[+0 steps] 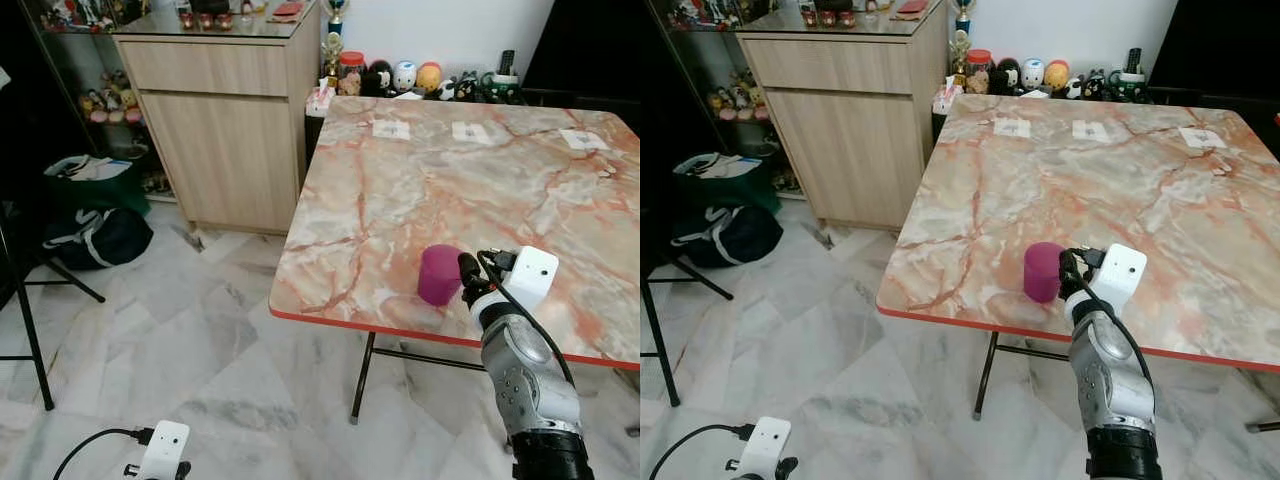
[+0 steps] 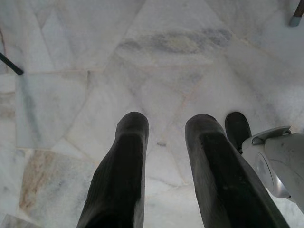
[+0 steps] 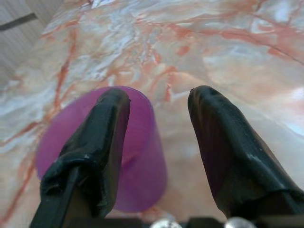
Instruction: Setting the table
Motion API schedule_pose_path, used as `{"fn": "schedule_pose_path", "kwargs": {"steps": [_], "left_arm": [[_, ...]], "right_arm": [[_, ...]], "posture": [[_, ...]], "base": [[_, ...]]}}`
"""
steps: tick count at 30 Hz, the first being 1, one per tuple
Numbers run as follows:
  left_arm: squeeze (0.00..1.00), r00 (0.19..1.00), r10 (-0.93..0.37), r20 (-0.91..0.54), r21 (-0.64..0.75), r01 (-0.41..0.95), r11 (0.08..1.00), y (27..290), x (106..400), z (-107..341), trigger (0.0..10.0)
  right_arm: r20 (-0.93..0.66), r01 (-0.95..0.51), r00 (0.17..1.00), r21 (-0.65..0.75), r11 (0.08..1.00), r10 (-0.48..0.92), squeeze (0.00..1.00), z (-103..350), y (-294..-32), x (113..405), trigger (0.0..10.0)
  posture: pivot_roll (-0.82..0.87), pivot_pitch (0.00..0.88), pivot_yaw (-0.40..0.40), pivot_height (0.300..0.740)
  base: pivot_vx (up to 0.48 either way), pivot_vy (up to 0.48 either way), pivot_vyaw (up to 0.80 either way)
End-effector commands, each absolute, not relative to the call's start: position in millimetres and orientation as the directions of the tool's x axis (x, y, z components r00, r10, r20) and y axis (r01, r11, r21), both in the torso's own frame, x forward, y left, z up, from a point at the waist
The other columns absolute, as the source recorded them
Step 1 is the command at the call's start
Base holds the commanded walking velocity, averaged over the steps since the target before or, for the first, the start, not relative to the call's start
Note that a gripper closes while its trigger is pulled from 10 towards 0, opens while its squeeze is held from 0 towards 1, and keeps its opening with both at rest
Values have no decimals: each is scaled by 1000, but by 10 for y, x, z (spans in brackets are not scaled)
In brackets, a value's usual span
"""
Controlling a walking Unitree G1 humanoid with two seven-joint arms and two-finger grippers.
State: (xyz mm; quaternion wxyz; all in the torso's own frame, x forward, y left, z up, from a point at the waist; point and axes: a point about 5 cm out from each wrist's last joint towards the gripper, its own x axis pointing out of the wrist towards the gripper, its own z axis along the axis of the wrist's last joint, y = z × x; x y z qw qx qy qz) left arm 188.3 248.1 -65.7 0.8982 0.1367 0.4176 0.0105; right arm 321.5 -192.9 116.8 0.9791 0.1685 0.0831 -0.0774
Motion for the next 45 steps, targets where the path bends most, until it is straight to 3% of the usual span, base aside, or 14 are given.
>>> {"fn": "schedule_pose_path", "kwargs": {"steps": [1, 45], "left_arm": [[0, 651, 134, -747, 261, 102, 960, 2490, 1869, -660, 10000], [0, 651, 140, -746, 263, 95, 960, 2508, 1864, -657, 10000]], "right_arm": [[-155, 155, 982, 335, 929, -108, 0, 1302, -1914, 3243, 10000], [-288, 161, 956, 348, 924, -58, 0, 1101, -1867, 3175, 10000]], "posture": [[116, 0, -17, 740], [124, 0, -17, 740]], "base": [[0, 0, 0], [0, 0, 0]]}}
